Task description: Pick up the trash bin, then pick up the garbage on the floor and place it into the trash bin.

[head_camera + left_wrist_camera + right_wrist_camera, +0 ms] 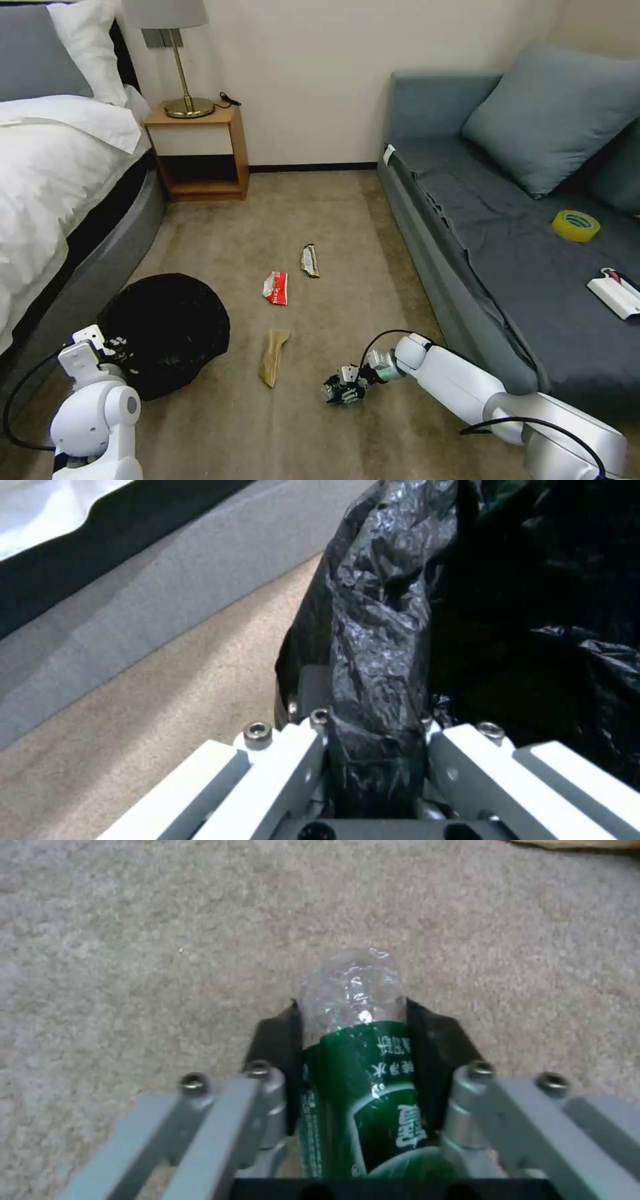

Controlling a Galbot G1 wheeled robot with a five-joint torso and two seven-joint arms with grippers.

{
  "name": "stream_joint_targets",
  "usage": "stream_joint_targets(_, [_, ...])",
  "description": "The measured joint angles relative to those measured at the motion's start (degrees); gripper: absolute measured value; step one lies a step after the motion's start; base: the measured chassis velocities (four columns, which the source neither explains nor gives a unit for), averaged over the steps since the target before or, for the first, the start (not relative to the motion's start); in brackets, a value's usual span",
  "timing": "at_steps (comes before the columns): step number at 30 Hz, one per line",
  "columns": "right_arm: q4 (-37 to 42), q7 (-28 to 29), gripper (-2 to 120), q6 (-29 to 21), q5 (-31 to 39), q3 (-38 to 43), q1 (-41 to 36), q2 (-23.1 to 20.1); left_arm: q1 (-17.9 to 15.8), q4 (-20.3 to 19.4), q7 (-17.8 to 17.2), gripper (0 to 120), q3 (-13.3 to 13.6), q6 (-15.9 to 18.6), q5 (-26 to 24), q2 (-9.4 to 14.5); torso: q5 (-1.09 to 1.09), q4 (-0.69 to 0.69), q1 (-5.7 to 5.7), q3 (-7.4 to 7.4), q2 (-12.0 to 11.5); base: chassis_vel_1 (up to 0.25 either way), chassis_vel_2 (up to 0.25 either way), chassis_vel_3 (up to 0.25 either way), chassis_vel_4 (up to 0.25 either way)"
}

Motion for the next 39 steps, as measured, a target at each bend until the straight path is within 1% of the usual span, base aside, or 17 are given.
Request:
stream_joint_targets(5, [0.77, 0.54, 19, 0.21, 0.23, 0.19, -0.69, -0.84, -0.12, 0.01, 0.03, 3, 0.26, -0.01, 0.05, -0.07, 0.01, 0.01, 0.0, 0.0, 0.0, 0.0, 0.0, 0.0, 0.0])
stream_joint_targets(8, [4.86, 1.42, 12, -0.05, 3.08, 0.59, -1.09, -4.38, -0.24, 0.12, 0.04, 3, 0.44, -0.01, 0.0, -0.07, 0.02, 0.01, 0.0, 0.0, 0.0, 0.0, 0.0, 0.0, 0.0])
stream_joint_targets(9, [4.86, 1.42, 12, -0.05, 3.08, 0.59, -1.09, -4.38, -0.24, 0.12, 0.04, 3, 0.44, -0.01, 0.0, -0.07, 0.02, 0.01, 0.0, 0.0, 0.0, 0.0, 0.0, 0.0, 0.0])
stream_joint_targets(12, [14.83, 4.58, 12, 0.08, 14.41, 3.11, -1.27, -11.27, -0.09, 0.17, 0.03, 3, 0.72, 0.13, -0.37, 0.06, 0.01, -0.01, 0.0, 0.0, 0.0, 0.0, 0.0, 0.0, 0.0])
stream_joint_targets(13, [14.83, 4.58, 12, 0.08, 14.41, 3.11, -1.27, -11.27, -0.09, 0.17, 0.03, 3, 0.72, 0.13, -0.37, 0.06, 0.01, -0.01, 0.0, 0.0, 0.0, 0.0, 0.0, 0.0, 0.0])
stream_joint_targets(16, [30.13, 12.51, 12, -2.76, 24.96, 5.54, -0.66, -15.79, 0.06, 0.14, -0.03, 3, 1.39, 0.25, -0.46, -0.08, 0.0, -0.01, 0.0, 0.0, -0.01, 0.0, 0.0, 0.0, 0.0])
stream_joint_targets(17, [30.13, 12.51, 12, -2.76, 24.96, 5.54, -0.66, -15.79, 0.06, 0.14, -0.03, 3, 1.39, 0.25, -0.46, -0.08, 0.0, -0.01, 0.0, 0.0, -0.01, 0.0, 0.0, 0.0, 0.0])
stream_joint_targets(20, [42.39, 21.42, 12, -6.24, 30.96, 5.86, -0.52, -16.37, 0.61, -0.17, -0.03, 3, 2.43, 0.28, -0.16, -0.85, -0.01, 0.01, 0.0, 0.0, 0.0, 0.0, 0.0, 0.0, 0.0])
stream_joint_targets(22, [44.11, 23.1, 12, -6.77, 31.86, 5.69, -0.51, -16.26, 0.73, -0.24, -0.05, 3, 2.63, 0.29, -0.07, -1.02, -0.01, 0.01, 0.0, 0.0, 0.0, 0.0, 0.0, 0.0, 0.0])
stream_joint_targets(25, [50.8, 31.2, 12, -9.18, 35.33, 4.05, -0.24, -14.93, 1.1, -0.63, -0.07, 3, 3.27, 0.33, 0.31, -1.53, 0.0, 0.0, 0.0, 0.0, 0.0, 0.0, 0.0, 0.0, 0.0])
stream_joint_targets(27, [52.38, 33.22, 12, -9.99, 36.15, 3.5, -0.05, -14.44, 1.22, -0.79, -0.05, 3, 3.44, 0.36, 0.37, -1.62, 0.0, -0.01, 0.0, 0.0, 0.0, 0.0, 0.0, 0.0, 0.0])
stream_joint_targets(30, [56.8, 42.59, 12, -12.44, 40.56, -0.9, 1.68, -9.73, 1.66, -1.47, -0.09, 3, 3.95, 0.65, 0.49, -1.95, -0.01, -0.01, 0.0, 0.0, 0.0, 0.0, 0.0, 0.0, 0.0])
stream_joint_targets(31, [57.0, 46.89, 12, -12.93, 42.33, -3.0, 2.84, -6.42, 1.77, -1.7, -0.11, 3, 4.12, 0.74, 0.56, -2.12, -0.02, 0.0, 0.0, 0.0, 0.0, 0.0, 0.0, 0.0, 0.0])
stream_joint_targets(32, [57.0, 46.89, 12, -12.93, 42.33, -3.0, 2.84, -6.42, 1.77, -1.7, -0.11, 3, 4.12, 0.74, 0.56, -2.12, -0.02, 0.0, 0.0, 0.0, 0.0, 0.0, 0.0, 0.0, 0.0])
stream_joint_targets(34, [54.86, 52.86, 12, -13.0, 43.66, -7.01, 4.94, -0.12, 1.93, -2.18, -0.14, 3, 4.43, 0.95, 0.61, -2.45, -0.01, 0.03, 0.0, 0.0, 0.0, 0.0, 0.0, 0.0, 0.0])
stream_joint_targets(35, [53.25, 54.3, 12, -12.63, 43.65, -8.48, 5.55, 1.73, 1.95, -2.29, -0.18, 3, 4.58, 1.01, 0.63, -2.57, -0.02, 0.04, 0.0, 0.0, 0.0, 0.0, 0.0, 0.0, 0.0])
stream_joint_targets(39, [47.01, 56.22, 12, -10.89, 42.2, -11.76, 6.33, 6.46, 1.95, -2.4, -0.21, 3, 5.15, 1.09, 0.9, -3.08, -0.02, 0.01, 0.0, 0.0, -0.01, 0.0, 0.0, 0.0, 0.0])
